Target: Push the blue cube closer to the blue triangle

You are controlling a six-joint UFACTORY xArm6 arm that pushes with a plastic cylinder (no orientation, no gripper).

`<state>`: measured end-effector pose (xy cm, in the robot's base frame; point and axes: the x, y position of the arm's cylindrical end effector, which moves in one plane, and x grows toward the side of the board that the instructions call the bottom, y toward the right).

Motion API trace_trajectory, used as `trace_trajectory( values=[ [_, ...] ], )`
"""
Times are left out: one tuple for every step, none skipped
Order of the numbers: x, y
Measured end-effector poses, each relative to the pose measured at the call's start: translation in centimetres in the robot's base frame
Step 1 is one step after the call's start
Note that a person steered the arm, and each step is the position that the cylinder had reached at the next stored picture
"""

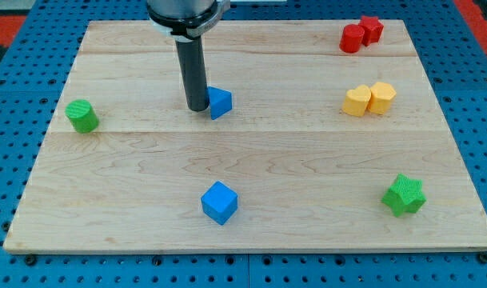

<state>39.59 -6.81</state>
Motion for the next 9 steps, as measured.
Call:
trace_trajectory(
  values=[
    [-0.9, 0.2],
    [-1.2, 1.3],
    [-0.3, 2.6],
    [6.6, 2.6],
    [11.6, 8.6],
    [18.9, 11.7],
    [21.7, 3.6],
    [18.2, 1.7],
    [14.9, 1.8]
  ],
)
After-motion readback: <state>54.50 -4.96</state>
